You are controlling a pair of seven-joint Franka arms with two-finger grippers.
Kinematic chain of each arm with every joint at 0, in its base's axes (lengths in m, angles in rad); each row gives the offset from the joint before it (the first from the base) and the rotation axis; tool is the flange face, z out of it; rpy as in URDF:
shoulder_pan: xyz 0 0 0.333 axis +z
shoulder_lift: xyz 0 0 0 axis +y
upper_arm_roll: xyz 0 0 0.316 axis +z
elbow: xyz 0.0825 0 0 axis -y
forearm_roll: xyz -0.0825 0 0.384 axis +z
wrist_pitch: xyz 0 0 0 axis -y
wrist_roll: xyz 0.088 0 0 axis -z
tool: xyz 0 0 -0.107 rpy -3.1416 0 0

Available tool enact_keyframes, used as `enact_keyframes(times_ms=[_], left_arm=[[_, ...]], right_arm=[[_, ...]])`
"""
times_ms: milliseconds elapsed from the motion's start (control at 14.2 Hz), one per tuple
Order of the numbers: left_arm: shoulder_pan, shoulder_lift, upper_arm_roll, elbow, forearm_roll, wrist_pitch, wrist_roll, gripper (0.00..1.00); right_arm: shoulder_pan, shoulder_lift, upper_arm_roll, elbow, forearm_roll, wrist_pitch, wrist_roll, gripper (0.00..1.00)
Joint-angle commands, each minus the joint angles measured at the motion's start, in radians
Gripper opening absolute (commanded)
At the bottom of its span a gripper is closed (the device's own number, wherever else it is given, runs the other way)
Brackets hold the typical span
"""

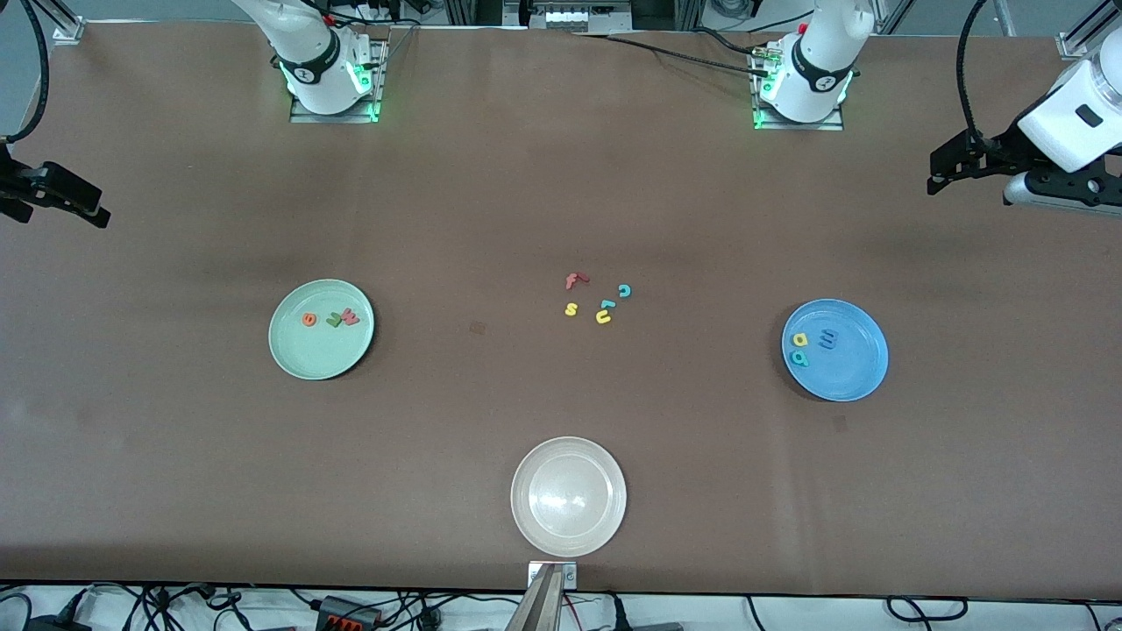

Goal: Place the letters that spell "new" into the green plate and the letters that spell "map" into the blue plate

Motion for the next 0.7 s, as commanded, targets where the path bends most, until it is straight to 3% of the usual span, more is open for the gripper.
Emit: enact_keyframes(times_ms=[0, 632], left_arm=[[-0.016, -0.004, 0.011, 0.028, 0.025, -0.028, -0.004, 1.0], [-0.015, -0.004, 0.011, 0.028, 0.025, -0.045, -0.006, 1.0]], right_arm=[[-0.009, -0.013, 0.007, -0.014, -0.012, -0.004, -0.003, 1.0], [-0.015, -0.015, -0.002, -0.015, -0.012, -0.024, -0.003, 1.0]])
